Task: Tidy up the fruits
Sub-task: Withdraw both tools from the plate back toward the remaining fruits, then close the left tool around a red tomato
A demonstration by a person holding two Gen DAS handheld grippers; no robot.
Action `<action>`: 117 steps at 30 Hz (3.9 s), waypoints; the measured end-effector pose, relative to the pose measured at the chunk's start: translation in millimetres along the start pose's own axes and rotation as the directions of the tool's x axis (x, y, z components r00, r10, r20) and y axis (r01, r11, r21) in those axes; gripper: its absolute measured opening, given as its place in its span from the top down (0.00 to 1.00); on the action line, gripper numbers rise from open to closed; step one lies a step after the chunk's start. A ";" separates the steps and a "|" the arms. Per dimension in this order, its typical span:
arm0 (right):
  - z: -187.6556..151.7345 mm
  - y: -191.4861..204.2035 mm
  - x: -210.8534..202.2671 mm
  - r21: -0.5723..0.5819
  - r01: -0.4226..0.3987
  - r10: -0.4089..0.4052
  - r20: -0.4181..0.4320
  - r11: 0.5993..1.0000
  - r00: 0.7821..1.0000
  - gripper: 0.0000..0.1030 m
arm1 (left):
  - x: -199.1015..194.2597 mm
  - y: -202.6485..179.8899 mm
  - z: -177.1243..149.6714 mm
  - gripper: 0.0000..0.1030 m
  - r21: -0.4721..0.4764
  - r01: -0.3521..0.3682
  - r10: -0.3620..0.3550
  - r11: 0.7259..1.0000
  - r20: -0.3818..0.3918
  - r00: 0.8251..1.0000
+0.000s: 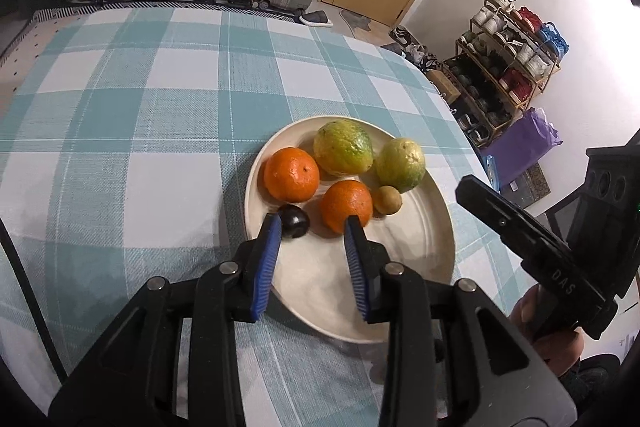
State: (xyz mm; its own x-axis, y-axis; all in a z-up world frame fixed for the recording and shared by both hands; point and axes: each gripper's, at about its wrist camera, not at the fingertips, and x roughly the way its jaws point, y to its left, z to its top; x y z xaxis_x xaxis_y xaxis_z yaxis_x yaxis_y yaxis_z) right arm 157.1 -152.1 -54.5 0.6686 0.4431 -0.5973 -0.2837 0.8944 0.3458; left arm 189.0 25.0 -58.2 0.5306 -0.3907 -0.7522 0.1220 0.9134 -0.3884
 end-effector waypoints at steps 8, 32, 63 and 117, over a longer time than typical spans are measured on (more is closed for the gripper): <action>-12.8 1.5 -30.7 -0.011 0.012 -0.012 0.012 1.000 1.000 0.65 | -26.9 -26.1 -20.8 0.72 0.052 -0.052 0.051 0.997 0.034 0.998; -71.0 20.0 -103.5 -0.015 0.027 -0.026 0.032 1.000 0.999 0.12 | -76.0 -61.3 -108.6 0.20 0.057 -0.195 0.190 0.979 0.083 0.978; -123.4 37.5 -151.5 -0.059 0.021 -0.018 0.050 0.998 0.999 0.00 | -65.0 -87.3 -191.7 0.01 0.139 -0.124 0.133 0.982 -0.054 0.990; -138.7 17.0 -120.8 0.002 0.040 -0.039 -0.094 0.999 0.995 0.00 | -94.5 -61.6 -177.2 0.81 0.077 0.097 -0.096 0.992 -0.017 0.995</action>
State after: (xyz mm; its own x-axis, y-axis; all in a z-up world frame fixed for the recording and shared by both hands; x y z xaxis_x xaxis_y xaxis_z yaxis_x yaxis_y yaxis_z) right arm -23.8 -181.8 -76.8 0.6119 0.4114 -0.6755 -0.2558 0.9111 0.3231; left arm -17.2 -14.6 -57.5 0.5017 -0.4783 -0.7207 0.2369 0.8773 -0.4173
